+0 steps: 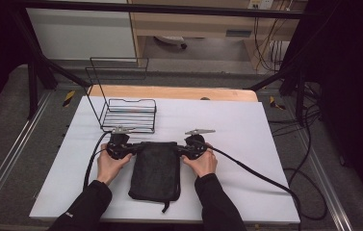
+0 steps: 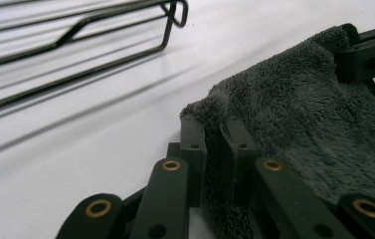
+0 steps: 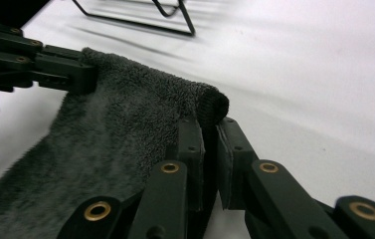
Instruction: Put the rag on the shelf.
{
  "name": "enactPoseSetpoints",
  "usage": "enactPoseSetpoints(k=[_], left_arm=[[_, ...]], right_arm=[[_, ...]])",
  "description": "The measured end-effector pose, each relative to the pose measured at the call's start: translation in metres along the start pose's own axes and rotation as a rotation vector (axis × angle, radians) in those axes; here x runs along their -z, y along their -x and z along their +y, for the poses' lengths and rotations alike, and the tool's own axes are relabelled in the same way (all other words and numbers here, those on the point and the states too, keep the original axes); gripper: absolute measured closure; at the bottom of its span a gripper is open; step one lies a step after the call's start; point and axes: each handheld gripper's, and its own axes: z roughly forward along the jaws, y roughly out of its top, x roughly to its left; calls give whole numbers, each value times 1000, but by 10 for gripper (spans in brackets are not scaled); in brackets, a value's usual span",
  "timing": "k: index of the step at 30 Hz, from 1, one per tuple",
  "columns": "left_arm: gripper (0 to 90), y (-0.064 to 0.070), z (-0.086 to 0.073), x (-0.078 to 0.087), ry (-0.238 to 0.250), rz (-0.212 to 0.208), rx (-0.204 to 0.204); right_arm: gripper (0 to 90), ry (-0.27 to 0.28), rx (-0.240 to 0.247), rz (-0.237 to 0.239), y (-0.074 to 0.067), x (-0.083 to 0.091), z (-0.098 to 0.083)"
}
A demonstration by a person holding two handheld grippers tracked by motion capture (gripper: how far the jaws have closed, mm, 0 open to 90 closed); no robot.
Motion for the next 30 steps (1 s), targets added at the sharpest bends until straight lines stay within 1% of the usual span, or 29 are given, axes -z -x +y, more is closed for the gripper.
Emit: enactPoseSetpoints(k=[3, 4, 6, 9, 12, 16, 19, 21, 22, 23, 26, 27, 29, 30], left_arm=[[814, 4, 1, 7, 19, 2, -14], [814, 5, 1, 9, 27, 0, -17], [814, 7, 1, 14, 40, 0, -24], [815, 10, 1, 19, 51, 10, -50], [815, 13, 1, 25, 76, 7, -49], [815, 18, 1, 32, 100, 11, -59], [815, 21, 2, 36, 115, 26, -73], [816, 23, 2, 39, 124, 21, -75], [815, 24, 2, 40, 129, 28, -79], [816, 25, 2, 42, 132, 33, -84], [815, 28, 2, 47, 148, 28, -89], [816, 29, 2, 49, 153, 28, -93], [816, 31, 2, 54, 171, 28, -91], [815, 32, 3, 56, 180, 28, -92]], right_arm=[[832, 29, 15, 13, -5, 8, 1], [832, 29, 15, 13, -5, 8, 1], [833, 46, 29, 17, -7, 11, 0], [833, 69, 43, 24, -11, 15, 0], [833, 92, 60, 30, -14, 20, -1], [834, 124, 94, 35, -18, 26, -2], [833, 133, 98, 37, -20, 29, -2], [833, 143, 107, 37, -21, 31, -2], [833, 149, 105, 36, -22, 32, -2], [833, 154, 116, 37, -23, 33, -2], [833, 172, 120, 41, -26, 37, -2], [833, 183, 128, 43, -28, 40, -2], [833, 190, 131, 46, -29, 41, -1], [833, 205, 136, 52, -32, 45, -1]])
